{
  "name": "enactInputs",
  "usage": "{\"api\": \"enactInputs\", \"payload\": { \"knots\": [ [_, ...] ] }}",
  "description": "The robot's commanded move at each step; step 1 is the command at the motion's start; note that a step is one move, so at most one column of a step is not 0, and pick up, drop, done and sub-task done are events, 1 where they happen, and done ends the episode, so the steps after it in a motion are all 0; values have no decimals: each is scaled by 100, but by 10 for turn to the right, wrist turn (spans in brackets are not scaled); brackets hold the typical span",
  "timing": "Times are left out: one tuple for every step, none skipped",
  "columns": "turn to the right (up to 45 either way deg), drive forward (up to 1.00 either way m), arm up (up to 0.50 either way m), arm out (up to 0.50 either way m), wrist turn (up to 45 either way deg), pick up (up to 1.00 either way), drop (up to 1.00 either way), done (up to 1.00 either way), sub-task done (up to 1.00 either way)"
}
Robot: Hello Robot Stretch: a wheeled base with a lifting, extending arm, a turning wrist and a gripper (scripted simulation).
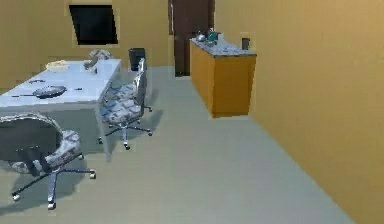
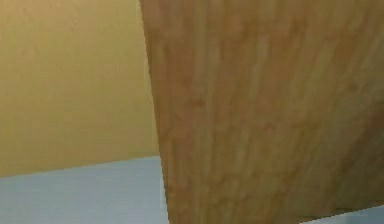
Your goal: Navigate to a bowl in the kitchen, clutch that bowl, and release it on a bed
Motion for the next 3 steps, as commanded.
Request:
{"api": "enactInputs", "payload": {
  "knots": [
    [0,100,0,0,0,0,0,0,0],
    [0,100,0,0,0,0,0,0,0],
    [30,0,0,0,0,0,0,0,0]
  ]
}}
